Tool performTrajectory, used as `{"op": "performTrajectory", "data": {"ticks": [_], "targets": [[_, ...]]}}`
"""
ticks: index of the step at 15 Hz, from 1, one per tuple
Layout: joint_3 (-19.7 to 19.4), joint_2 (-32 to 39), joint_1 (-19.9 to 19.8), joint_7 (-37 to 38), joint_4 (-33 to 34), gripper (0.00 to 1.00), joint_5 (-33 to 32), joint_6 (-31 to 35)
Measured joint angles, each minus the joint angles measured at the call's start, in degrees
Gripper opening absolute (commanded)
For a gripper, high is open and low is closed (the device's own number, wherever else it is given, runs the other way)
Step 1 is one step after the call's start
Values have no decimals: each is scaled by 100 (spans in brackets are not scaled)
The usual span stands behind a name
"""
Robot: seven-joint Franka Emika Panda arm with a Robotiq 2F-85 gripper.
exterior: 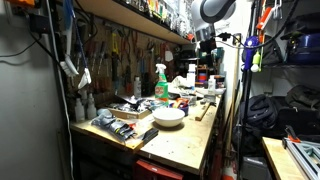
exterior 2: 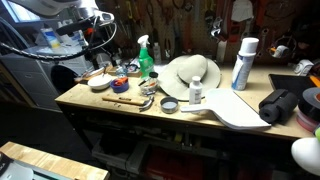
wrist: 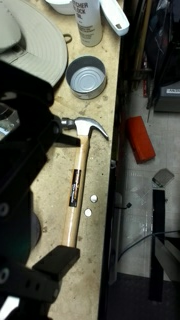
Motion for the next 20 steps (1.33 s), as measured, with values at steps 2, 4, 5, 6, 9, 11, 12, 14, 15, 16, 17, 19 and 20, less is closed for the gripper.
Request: {"op": "performTrajectory", "data": {"ticks": [2, 4, 5, 6, 9, 11, 12, 14, 15, 16, 17, 19, 20], "targets": [[0, 0, 0, 0, 0, 100, 0, 0], [-20, 2, 1, 166, 6, 100, 306, 230], [-41, 17, 1, 238, 39, 100, 547, 410], [-70, 53, 1, 281, 114, 100, 797, 548], [-186, 261, 1, 379, 435, 100, 1507, 1087], [-219, 440, 1, 457, 656, 100, 1946, 1559], [-219, 532, 8, 499, 755, 100, 2161, 1824], [-199, 731, 46, 575, 909, 100, 2538, 2532], [-176, 836, 67, 609, 961, 100, 2657, 2959], [-153, 929, 83, 648, 1007, 100, 2719, 3235], [-143, 997, 96, 684, 1041, 100, 2741, 3348], [-138, 1047, 100, 706, 1062, 100, 2752, 3399], [-139, 1046, 99, 708, 1067, 100, 2754, 3399]]}}
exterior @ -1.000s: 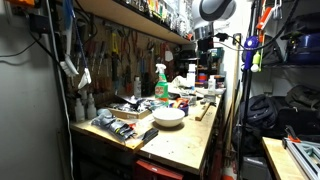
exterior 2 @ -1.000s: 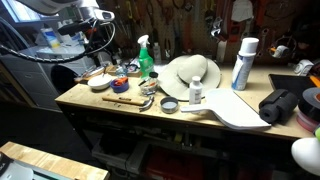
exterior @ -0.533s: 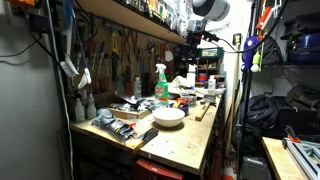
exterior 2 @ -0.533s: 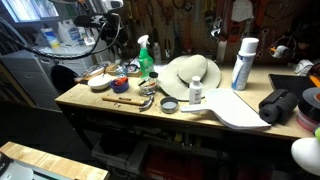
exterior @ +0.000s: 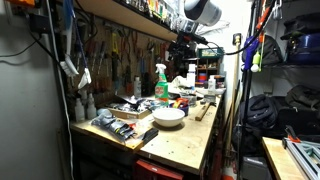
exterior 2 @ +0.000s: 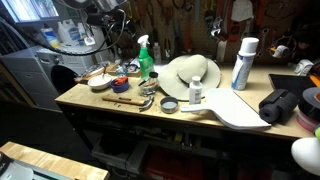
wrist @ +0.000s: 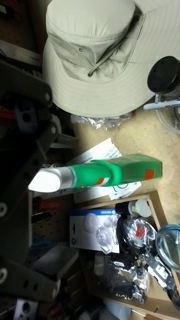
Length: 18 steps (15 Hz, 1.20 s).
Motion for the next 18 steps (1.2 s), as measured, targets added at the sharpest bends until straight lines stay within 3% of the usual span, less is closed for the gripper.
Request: {"op": "performTrajectory", "data": {"ticks": [10, 13, 18], "targets": [[241, 1019, 8, 264, 185, 100, 890, 1759], [272, 1401, 31, 319, 350, 100, 751, 2104], [242, 1844, -7, 675, 565, 100, 163, 2110]]}}
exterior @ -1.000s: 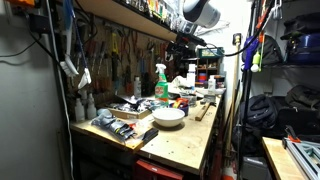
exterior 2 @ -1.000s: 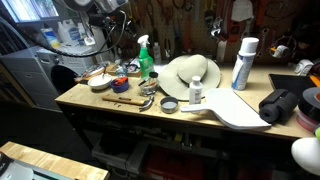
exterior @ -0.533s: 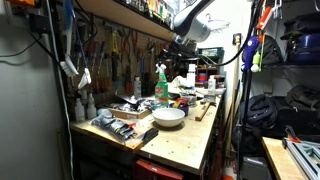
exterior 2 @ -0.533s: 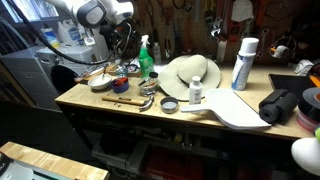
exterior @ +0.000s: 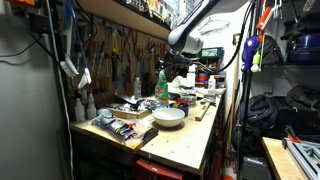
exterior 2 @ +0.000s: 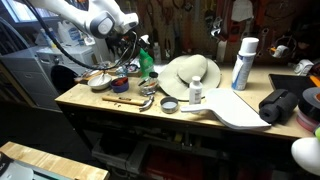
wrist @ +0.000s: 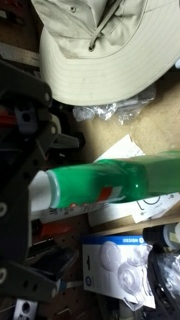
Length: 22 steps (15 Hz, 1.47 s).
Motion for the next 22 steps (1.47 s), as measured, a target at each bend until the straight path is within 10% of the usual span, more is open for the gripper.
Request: {"op": "performTrajectory", "data": {"ticks": [3, 4, 12, 22], "targets": [[-12, 175, -4, 117, 107, 91, -145, 2], [-19, 230, -4, 147, 144, 70, -193, 2], [-41, 412, -11, 220, 307, 18, -329, -1], [206, -454, -539, -472, 83, 16, 470, -846]]}}
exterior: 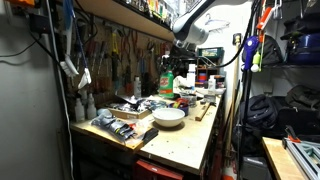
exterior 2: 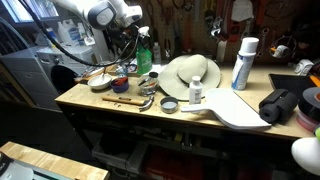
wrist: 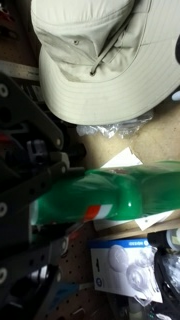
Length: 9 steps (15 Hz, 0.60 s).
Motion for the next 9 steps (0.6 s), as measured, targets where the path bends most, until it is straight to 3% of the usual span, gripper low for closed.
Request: {"op": "performTrajectory", "data": {"ticks": [3, 6, 9], "targets": [[-45, -701, -228, -681, -327, 16, 705, -754], [-351, -1430, -273, -1171, -663, 16, 1408, -1484], [-782, -2041, -275, -1167, -920, 16, 1485, -1917]]}}
